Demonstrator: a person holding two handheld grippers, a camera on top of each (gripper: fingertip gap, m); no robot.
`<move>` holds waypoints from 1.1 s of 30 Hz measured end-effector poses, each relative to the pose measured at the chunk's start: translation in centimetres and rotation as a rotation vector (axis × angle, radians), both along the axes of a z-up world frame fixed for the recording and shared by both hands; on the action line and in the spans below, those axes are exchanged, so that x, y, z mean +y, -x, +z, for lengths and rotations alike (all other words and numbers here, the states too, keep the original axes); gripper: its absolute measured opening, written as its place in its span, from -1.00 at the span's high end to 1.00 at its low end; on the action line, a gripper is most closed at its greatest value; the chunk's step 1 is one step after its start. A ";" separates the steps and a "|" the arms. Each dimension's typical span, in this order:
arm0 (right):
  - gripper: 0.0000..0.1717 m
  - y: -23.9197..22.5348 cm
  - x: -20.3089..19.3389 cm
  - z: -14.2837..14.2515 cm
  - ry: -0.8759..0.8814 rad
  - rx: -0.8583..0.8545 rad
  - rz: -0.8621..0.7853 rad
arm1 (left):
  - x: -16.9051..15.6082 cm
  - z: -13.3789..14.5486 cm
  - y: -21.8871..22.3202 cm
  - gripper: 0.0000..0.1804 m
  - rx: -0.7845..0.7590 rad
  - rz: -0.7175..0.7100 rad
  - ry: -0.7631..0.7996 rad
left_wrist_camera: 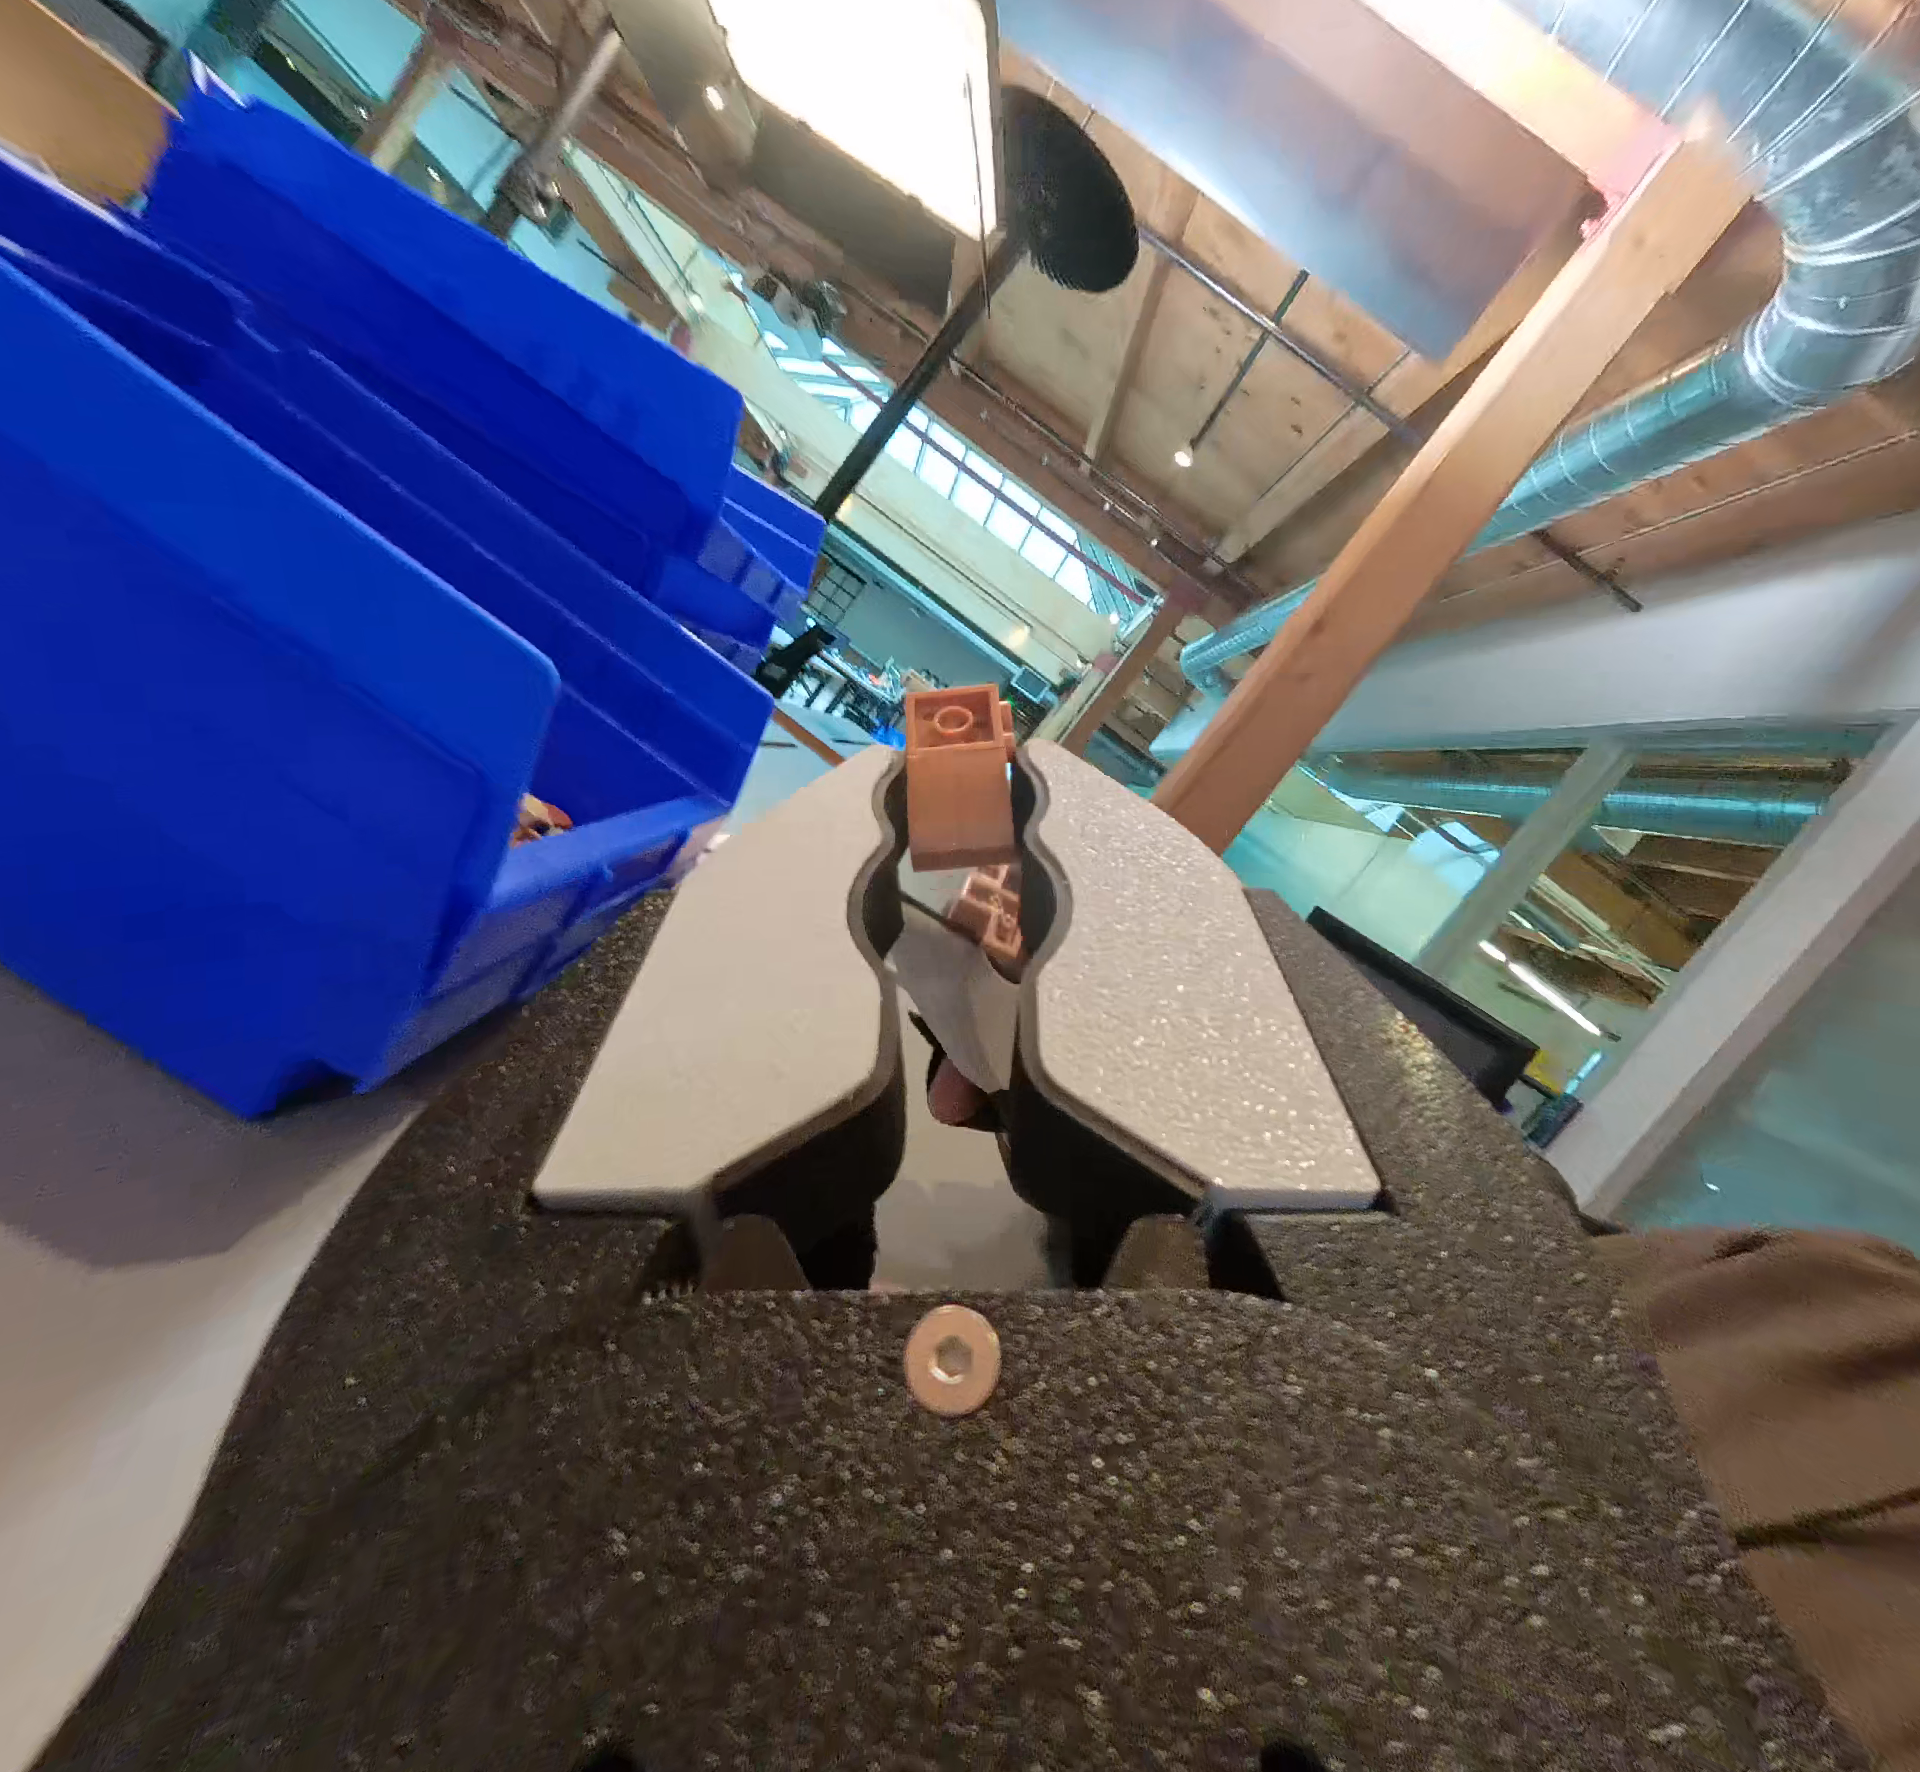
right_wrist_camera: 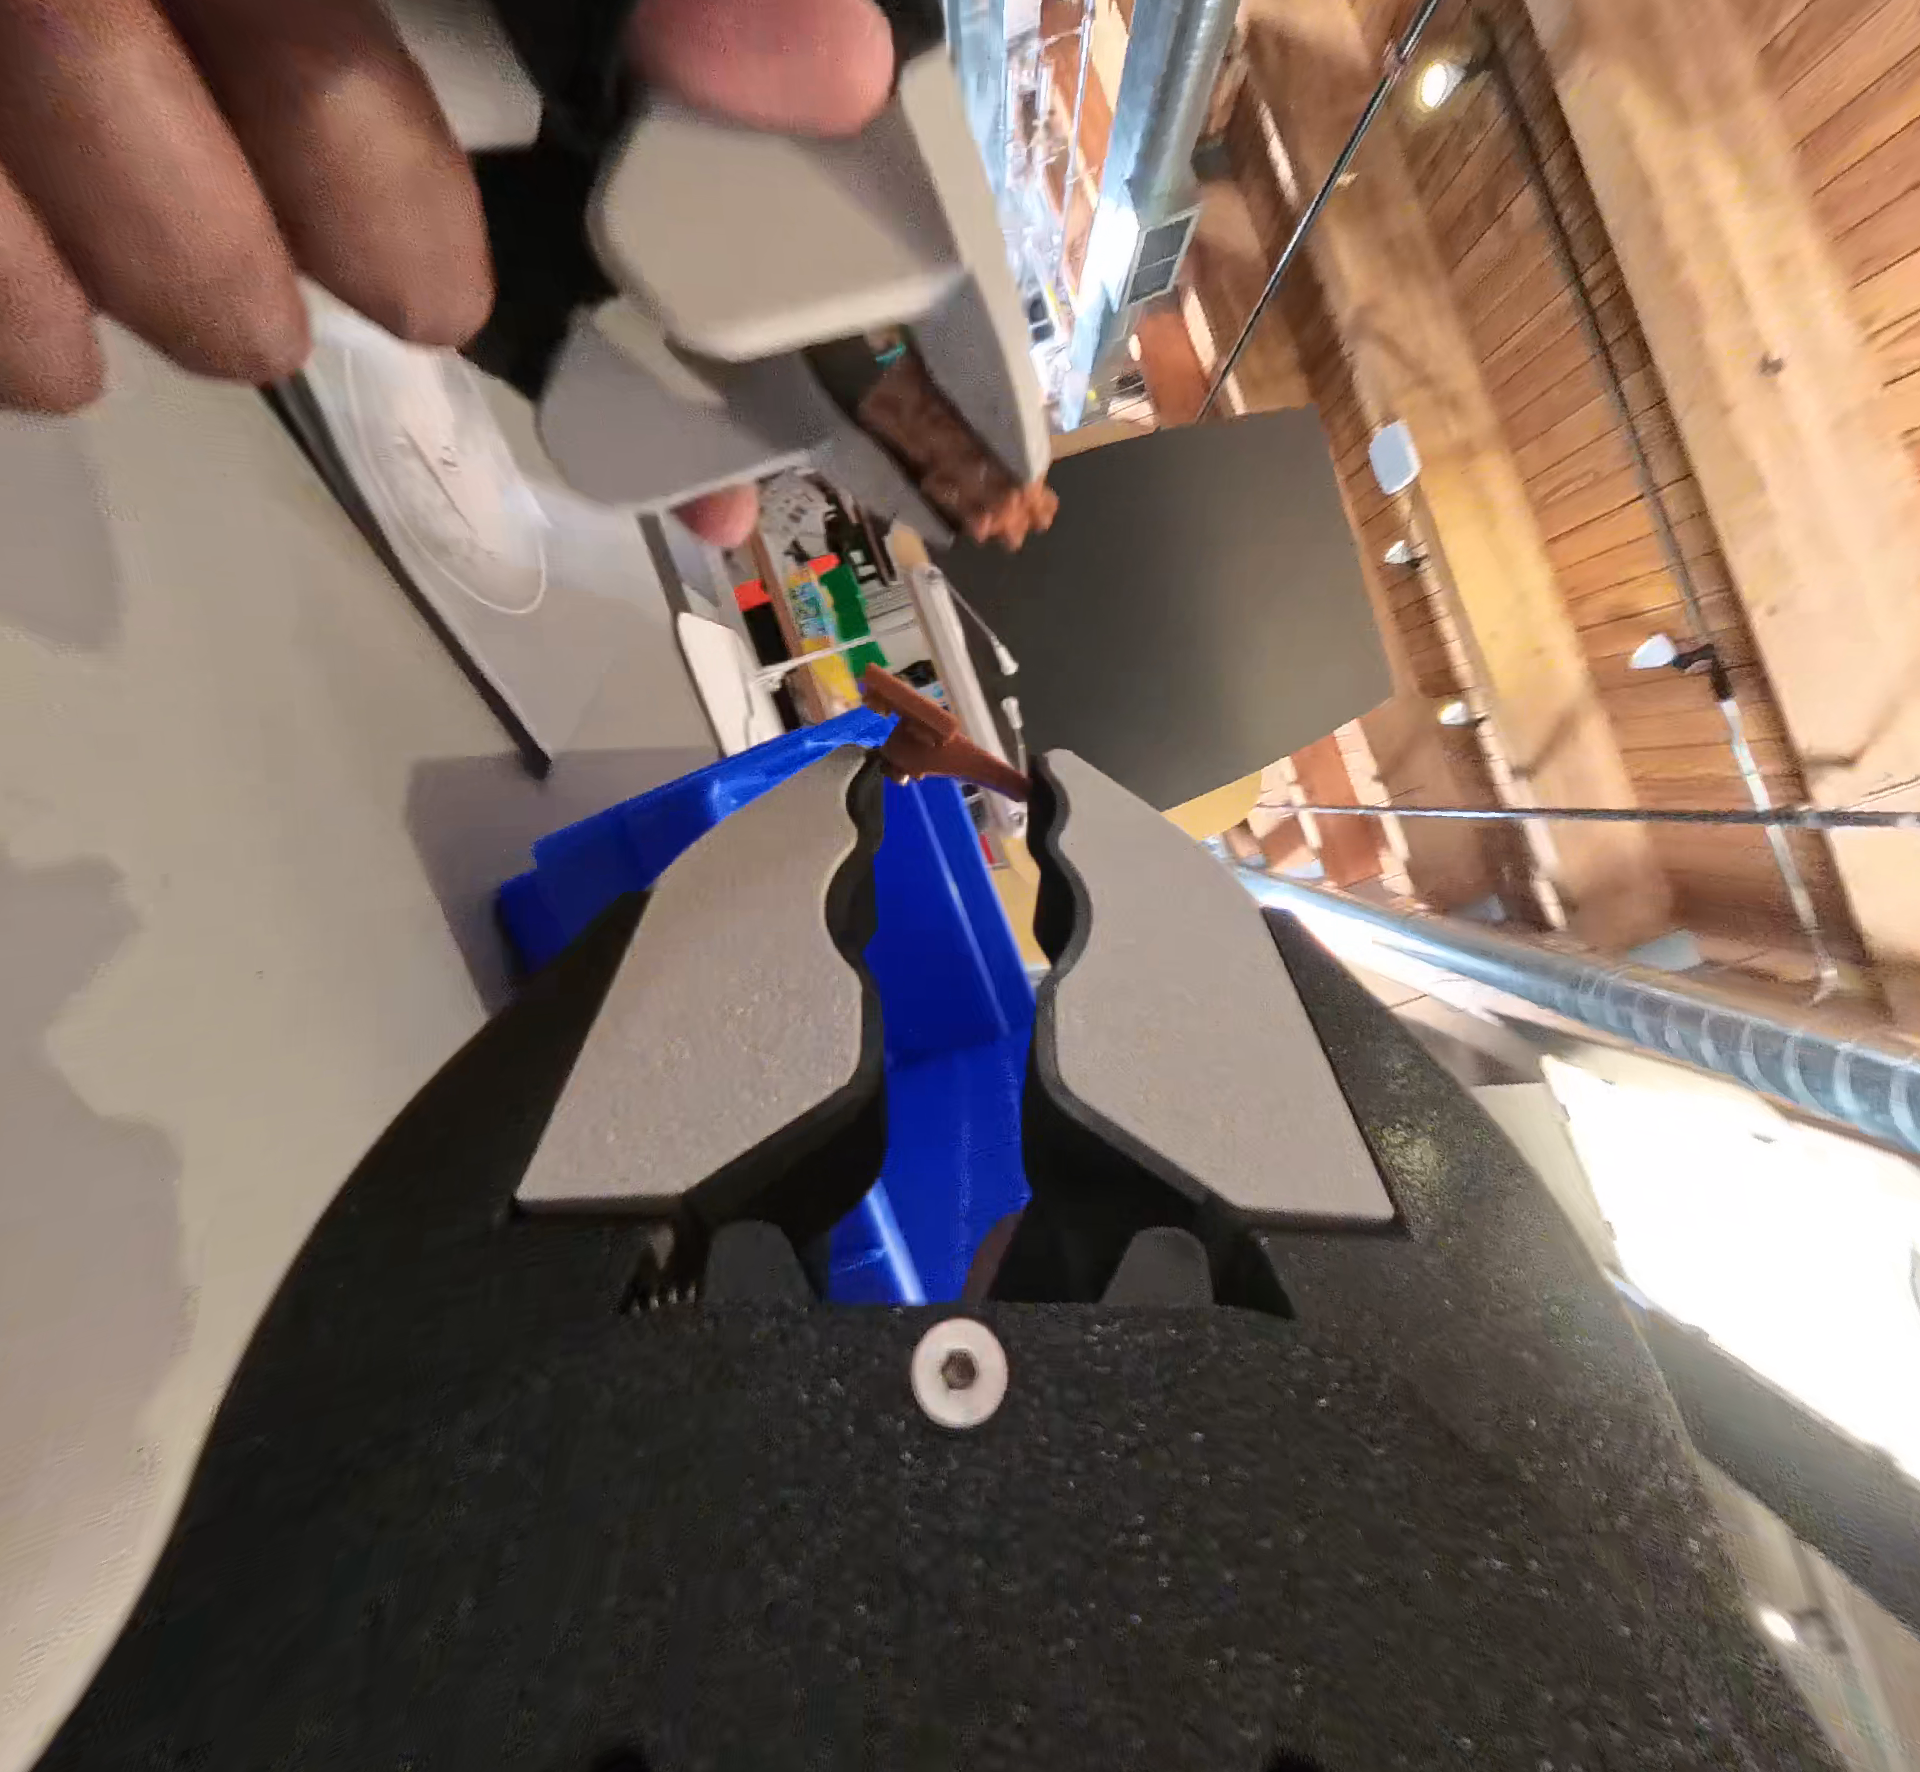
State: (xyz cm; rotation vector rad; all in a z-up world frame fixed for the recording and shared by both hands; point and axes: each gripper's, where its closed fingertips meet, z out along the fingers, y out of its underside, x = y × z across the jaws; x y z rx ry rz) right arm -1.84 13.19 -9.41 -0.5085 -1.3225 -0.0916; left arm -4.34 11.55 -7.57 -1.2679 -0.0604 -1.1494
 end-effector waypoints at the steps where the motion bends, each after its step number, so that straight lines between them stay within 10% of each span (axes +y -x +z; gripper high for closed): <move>1: 0.69 0.0 0.1 -0.2 0.027 -0.005 0.004 | -0.3 0.3 0.4 0.80 0.009 0.005 -0.015; 11: 0.68 -1.2 1.4 2.5 0.115 0.152 0.012 | 0.4 -1.3 -0.8 0.80 0.347 0.109 0.020; 16: 0.68 -1.7 1.1 3.2 0.085 0.182 0.023 | 1.1 -11.0 -0.4 0.80 1.103 0.099 0.347; 20: 0.68 -1.8 0.9 3.3 0.064 0.189 0.022 | 0.2 -16.5 -1.2 0.79 1.322 -0.041 0.515; 27: 0.68 -2.3 0.7 4.1 0.021 0.234 0.022 | 0.8 -14.4 -1.3 0.46 1.360 0.029 0.357; 33: 0.69 -2.4 0.4 4.1 -0.058 0.233 -0.001 | -1.4 -0.1 -3.6 0.80 1.315 0.594 -0.468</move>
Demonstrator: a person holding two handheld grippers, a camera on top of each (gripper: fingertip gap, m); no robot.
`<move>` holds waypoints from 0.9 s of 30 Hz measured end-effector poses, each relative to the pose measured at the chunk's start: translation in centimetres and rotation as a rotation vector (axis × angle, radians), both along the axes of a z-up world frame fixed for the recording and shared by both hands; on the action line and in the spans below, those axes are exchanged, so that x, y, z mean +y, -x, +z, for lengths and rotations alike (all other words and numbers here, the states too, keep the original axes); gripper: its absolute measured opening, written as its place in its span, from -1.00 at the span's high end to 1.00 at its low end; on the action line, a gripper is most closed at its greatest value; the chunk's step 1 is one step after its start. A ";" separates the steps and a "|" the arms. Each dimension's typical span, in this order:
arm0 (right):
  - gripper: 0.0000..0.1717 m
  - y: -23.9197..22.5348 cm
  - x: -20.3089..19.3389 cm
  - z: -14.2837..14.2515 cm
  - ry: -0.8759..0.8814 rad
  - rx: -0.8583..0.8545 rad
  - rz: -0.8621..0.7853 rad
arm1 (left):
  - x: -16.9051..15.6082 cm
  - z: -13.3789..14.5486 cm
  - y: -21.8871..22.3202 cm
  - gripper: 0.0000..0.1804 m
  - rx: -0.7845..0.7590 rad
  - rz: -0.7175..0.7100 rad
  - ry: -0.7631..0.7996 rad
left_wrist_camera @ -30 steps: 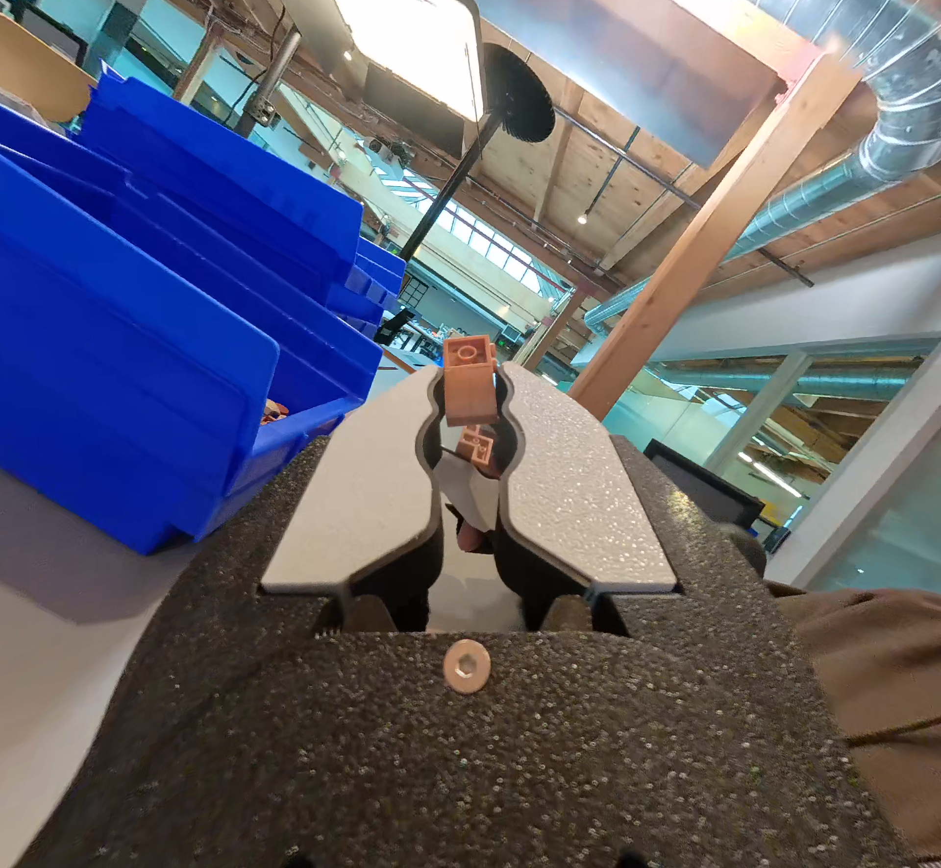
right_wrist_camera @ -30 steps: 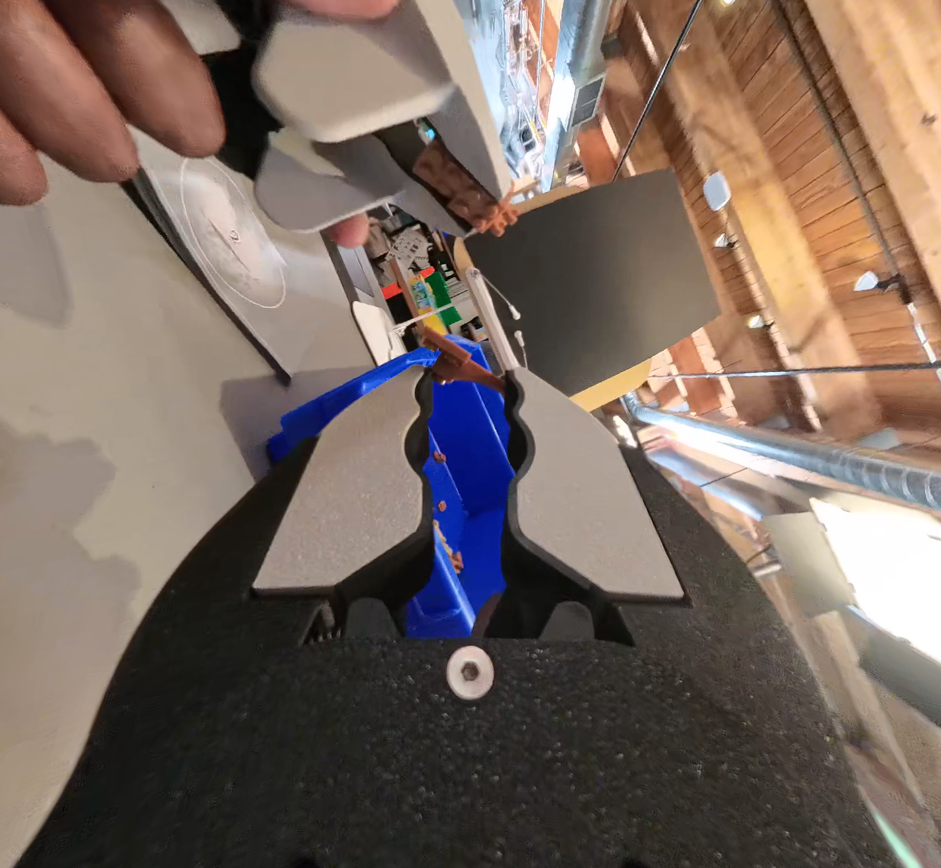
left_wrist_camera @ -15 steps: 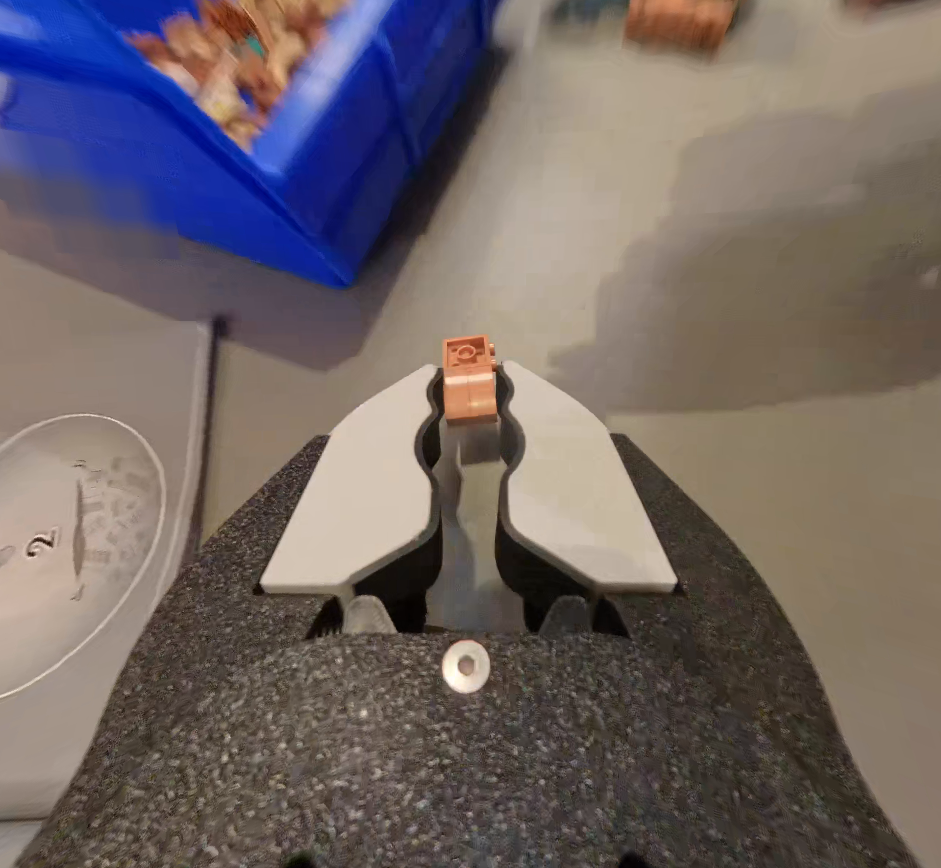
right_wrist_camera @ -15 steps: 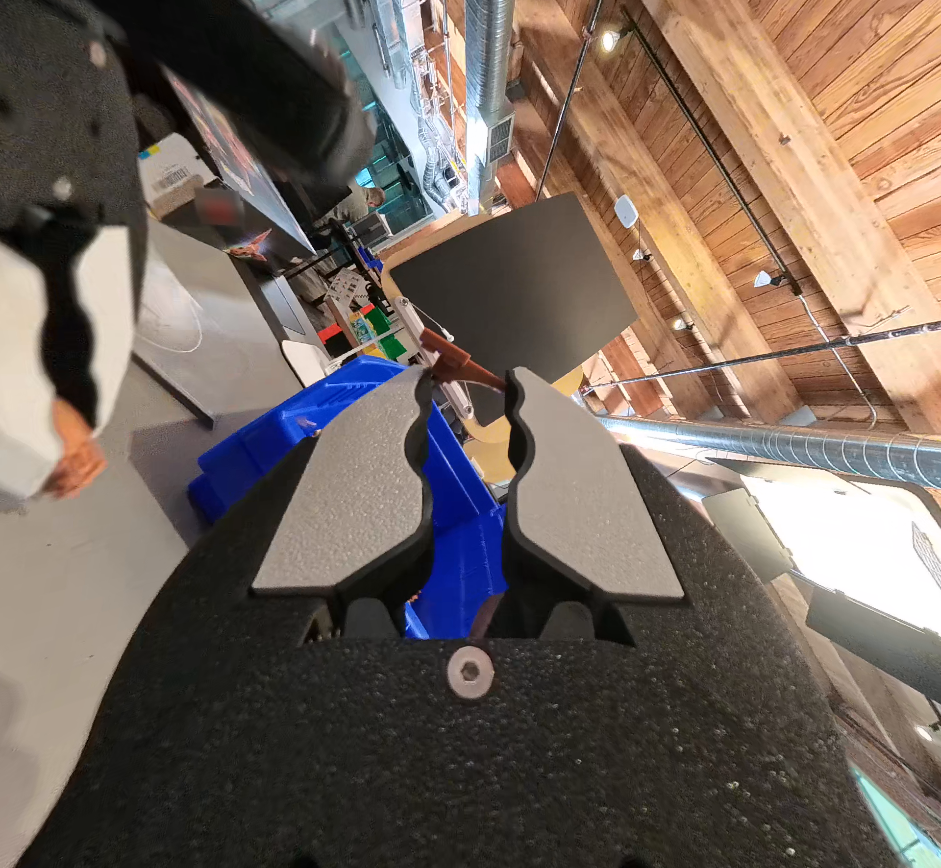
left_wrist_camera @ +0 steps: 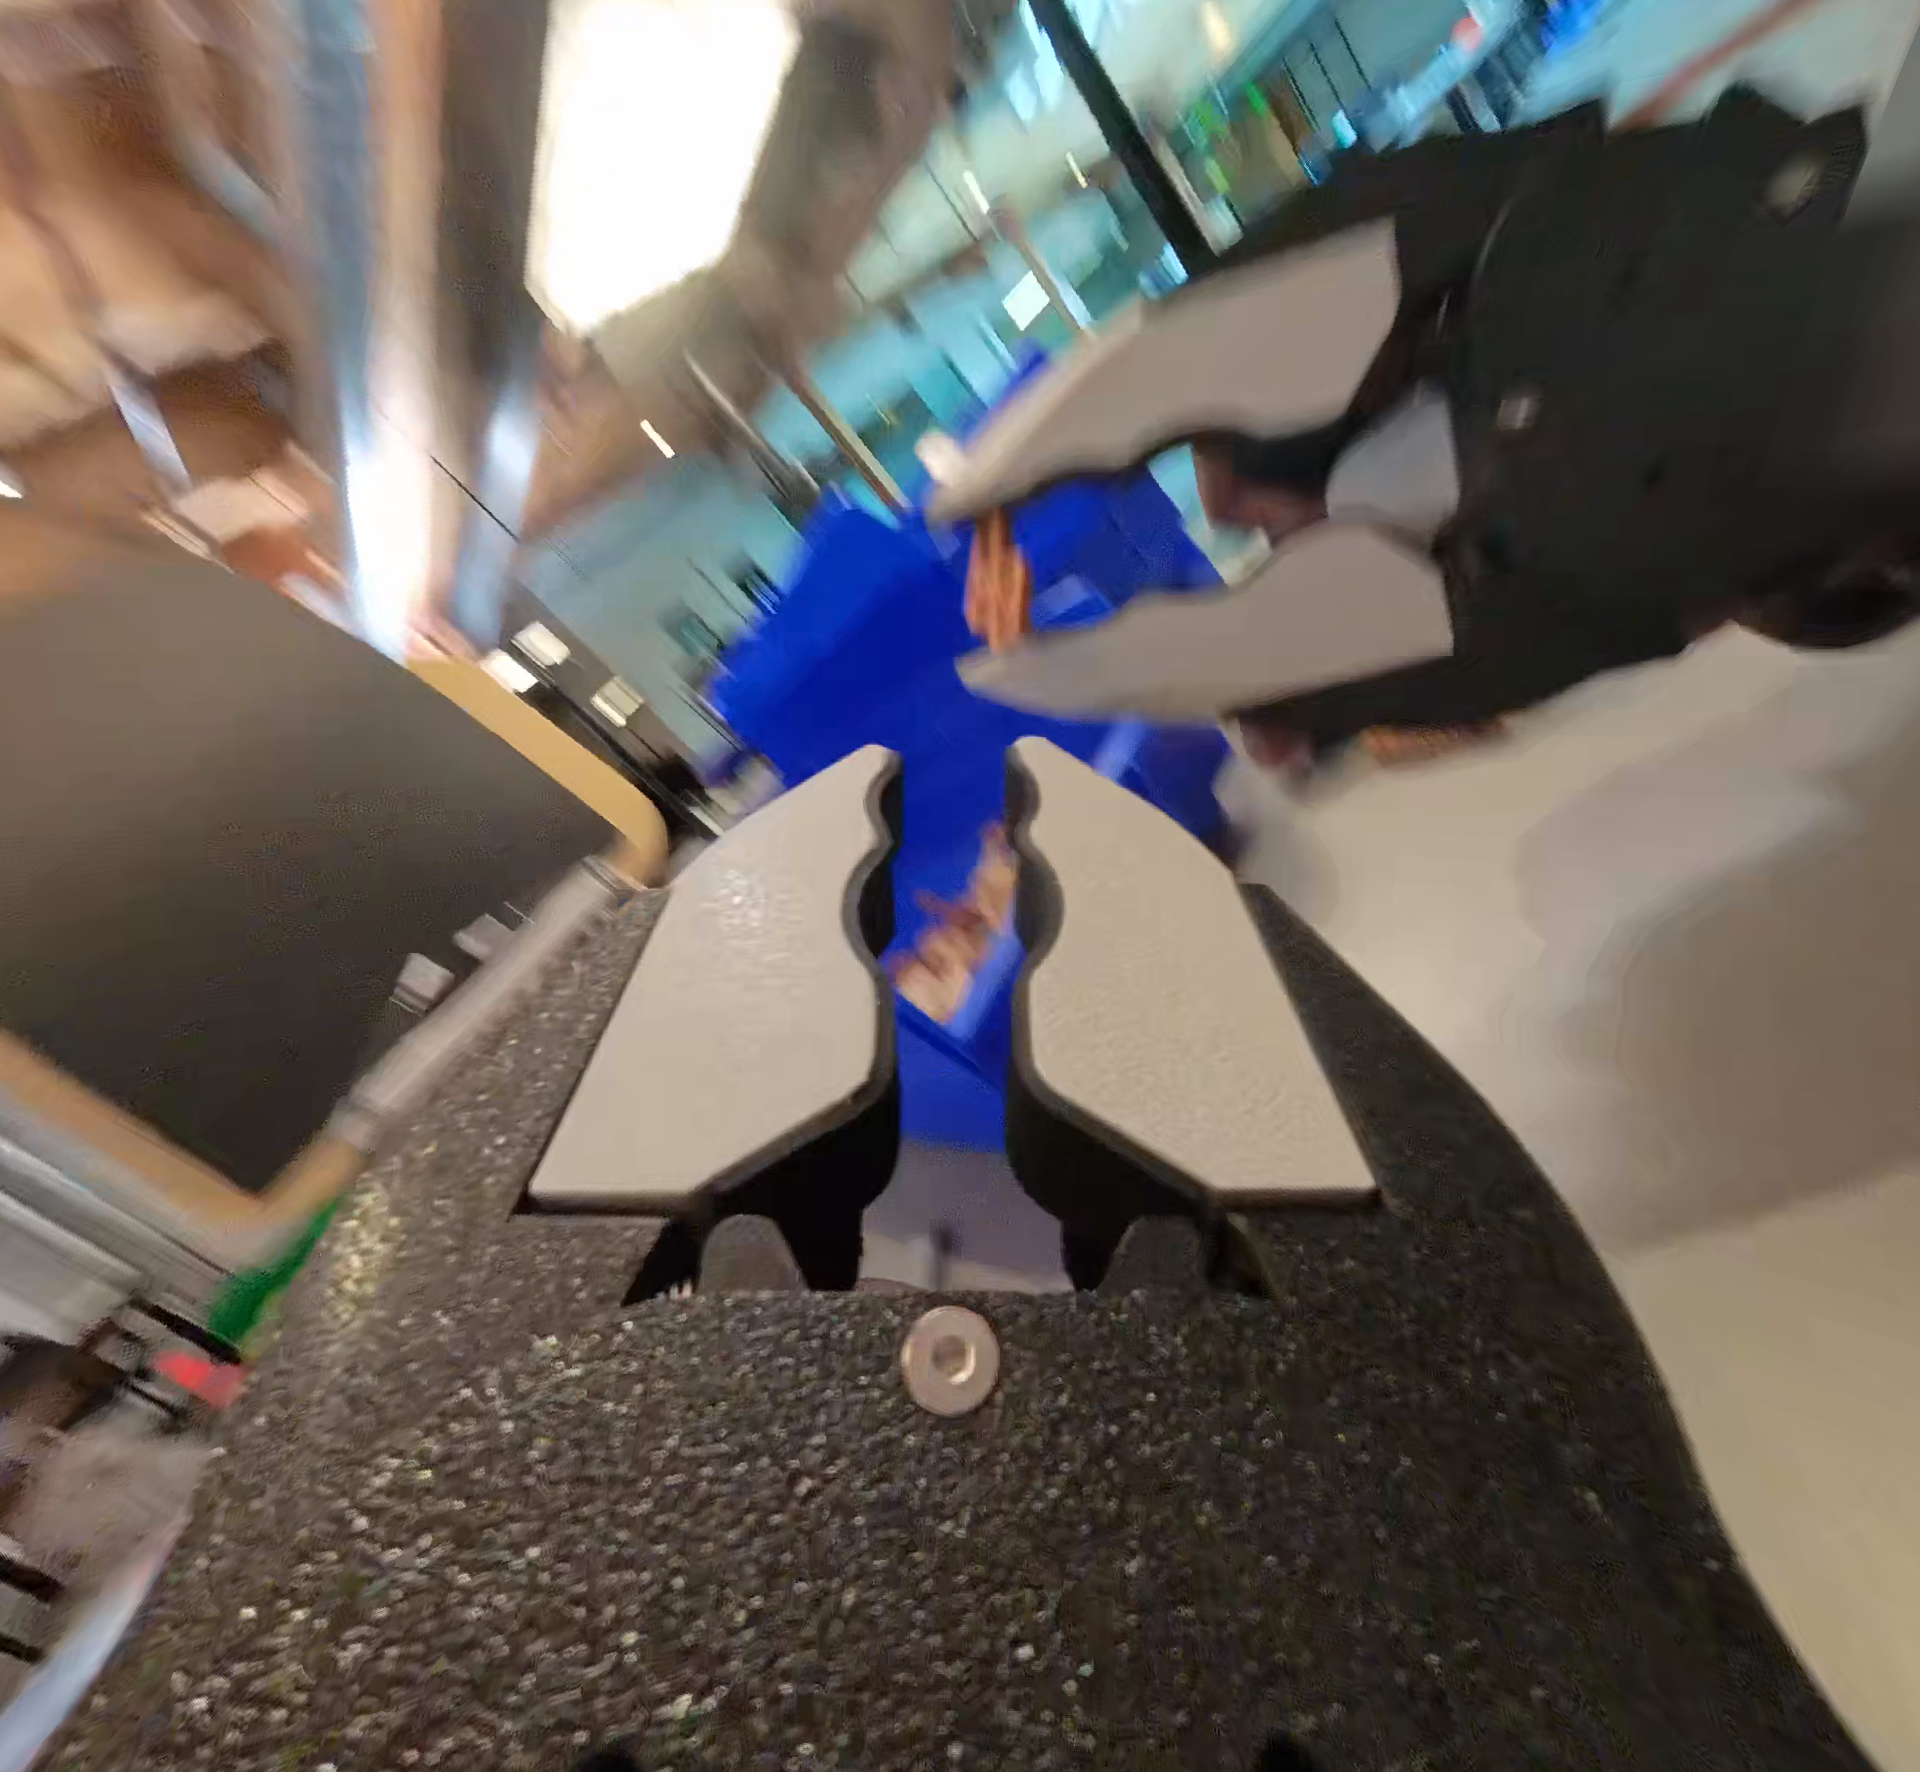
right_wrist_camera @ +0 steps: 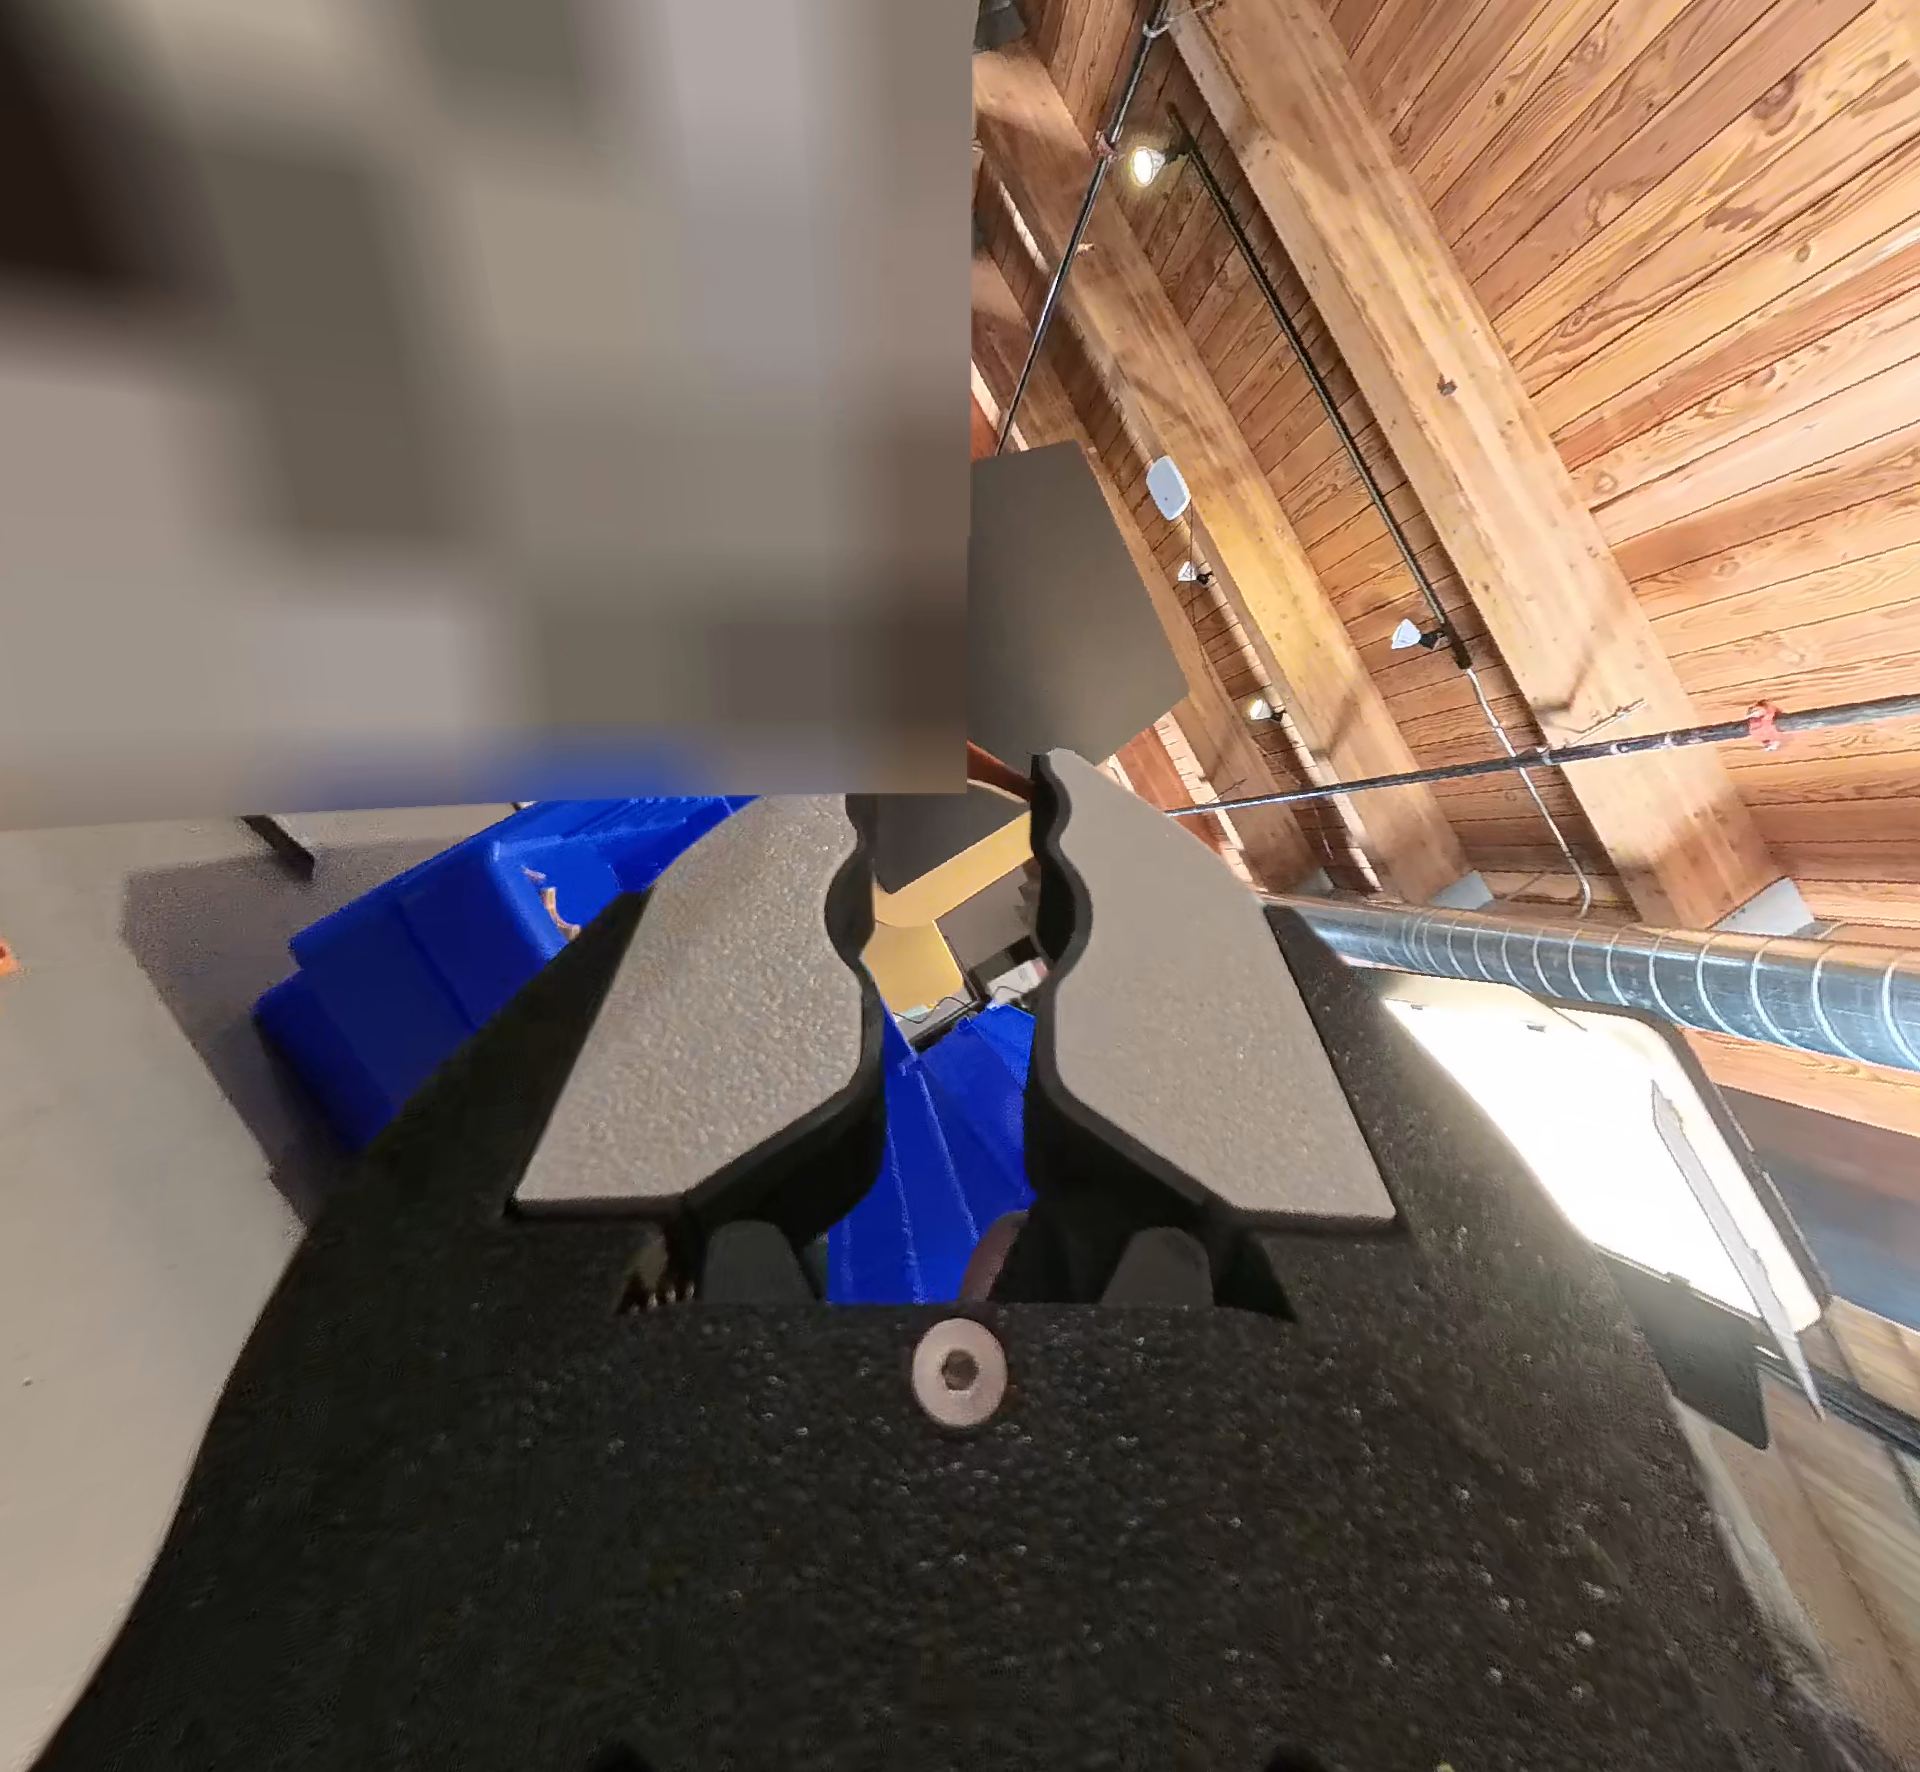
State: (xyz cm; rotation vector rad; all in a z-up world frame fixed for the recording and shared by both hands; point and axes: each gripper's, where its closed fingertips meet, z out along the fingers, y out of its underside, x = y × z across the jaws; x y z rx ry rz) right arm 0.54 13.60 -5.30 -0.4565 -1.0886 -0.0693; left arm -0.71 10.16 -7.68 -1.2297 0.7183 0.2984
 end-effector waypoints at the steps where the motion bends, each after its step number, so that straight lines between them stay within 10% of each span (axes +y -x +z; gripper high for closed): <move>1: 0.69 0.1 0.0 -0.1 -0.011 -0.007 -0.009 | -0.8 1.1 -0.2 0.86 0.031 0.019 -0.097; 18: 0.69 1.2 -1.7 -1.6 -0.103 -0.087 0.000 | 0.2 -0.6 -0.9 0.94 0.383 0.226 -0.191; 27: 0.70 0.7 -1.9 -1.0 -0.090 -0.059 0.042 | -0.8 2.0 1.2 0.96 -0.140 0.003 -0.029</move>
